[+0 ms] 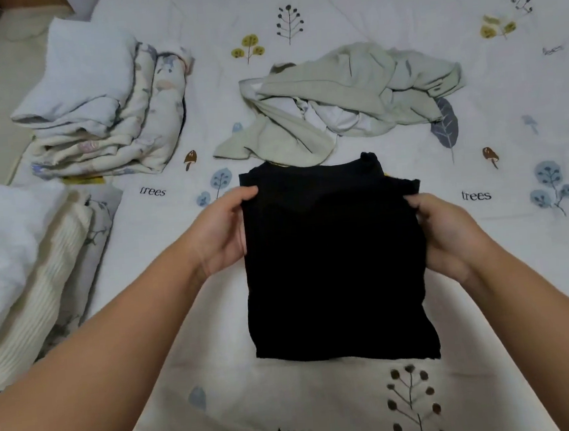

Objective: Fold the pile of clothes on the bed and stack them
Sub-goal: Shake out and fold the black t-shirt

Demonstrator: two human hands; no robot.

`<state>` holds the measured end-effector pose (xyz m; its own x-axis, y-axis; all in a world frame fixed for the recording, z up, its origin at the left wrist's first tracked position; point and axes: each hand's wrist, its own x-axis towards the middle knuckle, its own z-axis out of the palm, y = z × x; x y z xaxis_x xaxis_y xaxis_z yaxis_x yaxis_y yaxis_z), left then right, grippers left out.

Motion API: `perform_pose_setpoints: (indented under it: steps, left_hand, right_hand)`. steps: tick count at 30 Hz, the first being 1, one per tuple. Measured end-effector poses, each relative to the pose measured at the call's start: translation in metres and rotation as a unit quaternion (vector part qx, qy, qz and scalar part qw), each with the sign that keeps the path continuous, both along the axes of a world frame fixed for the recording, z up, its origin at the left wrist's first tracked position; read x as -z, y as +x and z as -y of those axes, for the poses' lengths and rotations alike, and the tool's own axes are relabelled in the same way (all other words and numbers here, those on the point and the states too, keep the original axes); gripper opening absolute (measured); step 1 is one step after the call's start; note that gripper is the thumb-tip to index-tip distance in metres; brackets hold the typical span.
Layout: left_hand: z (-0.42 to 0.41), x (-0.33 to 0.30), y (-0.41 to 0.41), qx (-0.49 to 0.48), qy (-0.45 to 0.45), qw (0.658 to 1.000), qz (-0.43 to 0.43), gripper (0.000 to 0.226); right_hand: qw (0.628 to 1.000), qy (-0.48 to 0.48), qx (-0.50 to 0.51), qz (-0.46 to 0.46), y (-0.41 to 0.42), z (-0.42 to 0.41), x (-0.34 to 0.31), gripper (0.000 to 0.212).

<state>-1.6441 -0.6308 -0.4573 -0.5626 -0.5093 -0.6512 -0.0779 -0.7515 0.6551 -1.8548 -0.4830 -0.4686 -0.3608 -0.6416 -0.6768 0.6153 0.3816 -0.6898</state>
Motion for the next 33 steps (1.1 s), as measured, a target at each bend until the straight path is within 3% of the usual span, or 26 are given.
perform_pose_setpoints:
  steps: [6,7,9,11,12,14,17,18,20,22,27,31,33]
  left_hand:
    - [0.056,0.020,-0.038,-0.074,0.014,0.996,0.050,0.030]
    - [0.065,0.031,-0.042,-0.079,-0.003,0.992,0.095,0.027]
    - [0.075,0.050,-0.047,-0.048,-0.106,0.968,0.222,0.018]
    - [0.082,0.067,-0.051,-0.018,-0.281,0.890,0.358,0.014]
    - [0.081,0.071,-0.052,-0.008,-0.361,0.841,0.403,0.023]
    - [0.069,0.077,-0.056,-0.004,-0.519,0.742,0.425,0.043]
    - [0.039,0.095,-0.058,0.128,-0.702,0.598,0.364,0.054]
    - [0.033,0.105,-0.054,0.206,-0.722,0.556,0.358,0.058]
    - [0.032,0.123,-0.044,0.346,-0.702,0.505,0.364,0.066]
    - [0.037,0.135,-0.037,0.410,-0.661,0.509,0.369,0.072]
    - [0.040,0.128,-0.043,0.451,-0.631,0.498,0.389,0.077]
    - [0.030,0.107,-0.035,0.416,-0.638,0.530,0.373,0.075]
    - [0.017,0.094,-0.026,0.404,-0.670,0.524,0.335,0.067]
  right_hand:
    - [0.999,0.028,0.037,-0.028,-0.033,0.073,0.025,0.019]
    - [0.996,0.040,0.031,-0.072,-0.038,0.084,0.037,0.017]
    - [0.959,0.095,-0.030,-0.264,-0.043,0.094,0.051,0.016]
    - [0.865,0.167,-0.084,-0.466,-0.039,0.097,0.062,0.038]
    - [0.816,0.180,-0.089,-0.542,-0.032,0.097,0.062,0.047]
    - [0.744,0.136,-0.094,-0.647,-0.010,0.093,0.062,0.052]
    - [0.632,0.104,-0.230,-0.732,0.013,0.083,0.085,0.056]
    - [0.601,0.117,-0.298,-0.732,0.015,0.079,0.095,0.062]
    - [0.582,0.154,-0.396,-0.694,0.011,0.075,0.109,0.074]
    - [0.587,0.164,-0.421,-0.672,0.001,0.072,0.122,0.075]
    - [0.596,0.156,-0.450,-0.646,-0.006,0.075,0.116,0.077]
    - [0.616,0.124,-0.440,-0.641,-0.006,0.060,0.093,0.064]
    - [0.619,0.094,-0.421,-0.656,-0.003,0.041,0.084,0.064]
